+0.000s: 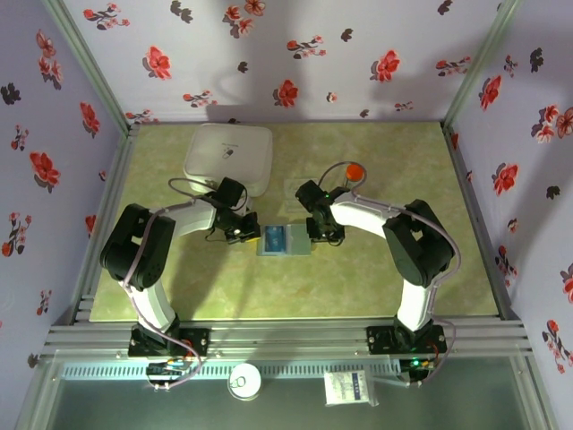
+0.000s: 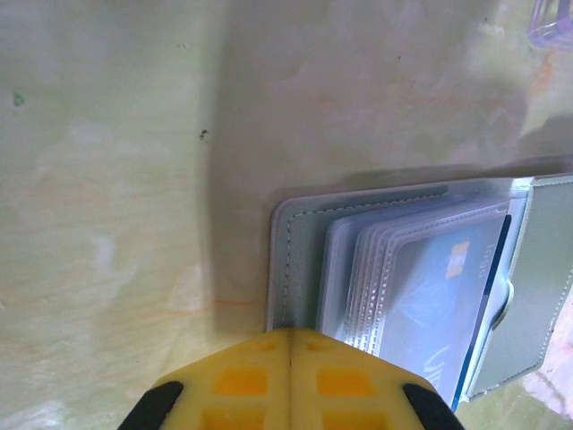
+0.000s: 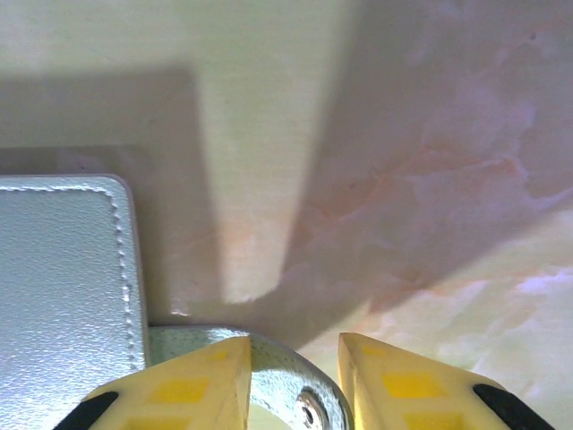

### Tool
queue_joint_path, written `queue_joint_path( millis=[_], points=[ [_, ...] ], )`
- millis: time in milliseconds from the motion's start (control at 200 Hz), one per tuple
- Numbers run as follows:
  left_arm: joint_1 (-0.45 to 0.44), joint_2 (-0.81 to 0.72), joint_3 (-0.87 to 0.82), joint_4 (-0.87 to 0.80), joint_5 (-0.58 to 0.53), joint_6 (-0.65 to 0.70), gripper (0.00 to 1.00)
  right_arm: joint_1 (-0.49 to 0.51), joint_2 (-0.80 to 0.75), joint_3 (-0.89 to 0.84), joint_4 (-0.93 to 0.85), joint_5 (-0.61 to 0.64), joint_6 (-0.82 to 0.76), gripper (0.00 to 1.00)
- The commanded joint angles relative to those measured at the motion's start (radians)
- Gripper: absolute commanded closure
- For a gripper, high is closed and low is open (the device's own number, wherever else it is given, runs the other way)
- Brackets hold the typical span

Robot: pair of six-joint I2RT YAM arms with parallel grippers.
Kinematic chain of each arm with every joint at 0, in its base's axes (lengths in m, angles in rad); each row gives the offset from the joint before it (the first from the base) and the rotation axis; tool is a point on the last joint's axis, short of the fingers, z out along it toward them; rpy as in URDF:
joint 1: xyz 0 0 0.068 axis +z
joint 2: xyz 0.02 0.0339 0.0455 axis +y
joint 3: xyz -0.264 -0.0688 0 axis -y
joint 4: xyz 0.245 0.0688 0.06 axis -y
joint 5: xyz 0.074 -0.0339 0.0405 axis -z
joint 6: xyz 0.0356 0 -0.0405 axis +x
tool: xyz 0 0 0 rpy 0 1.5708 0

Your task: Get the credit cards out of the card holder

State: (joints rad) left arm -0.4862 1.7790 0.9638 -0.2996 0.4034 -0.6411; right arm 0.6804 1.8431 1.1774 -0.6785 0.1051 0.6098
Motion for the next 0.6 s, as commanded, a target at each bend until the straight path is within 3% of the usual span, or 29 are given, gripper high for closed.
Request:
queue_joint_path(
  millis=[0, 125, 435, 595],
  points=[
    [0.003, 0.014, -0.03, -0.049, -0.031, 0.001, 0.99, -0.007, -0.004, 0.001, -0.058, 0.052, 0.002, 0.66],
    [0.003, 0.007, -0.037, -0.039, -0.022, -0.007, 0.99, -0.007, -0.003, -0.007, -0.058, 0.051, 0.004, 0.61],
    [-0.002, -0.058, -0.044, -0.031, -0.021, -0.029, 0.98, -0.002, -0.06, 0.034, -0.074, 0.027, 0.006, 0.59],
    [-0.001, -0.099, 0.008, -0.067, -0.026, -0.03, 0.91, 0.013, -0.108, 0.071, -0.107, 0.006, 0.011, 0.57]
  ],
)
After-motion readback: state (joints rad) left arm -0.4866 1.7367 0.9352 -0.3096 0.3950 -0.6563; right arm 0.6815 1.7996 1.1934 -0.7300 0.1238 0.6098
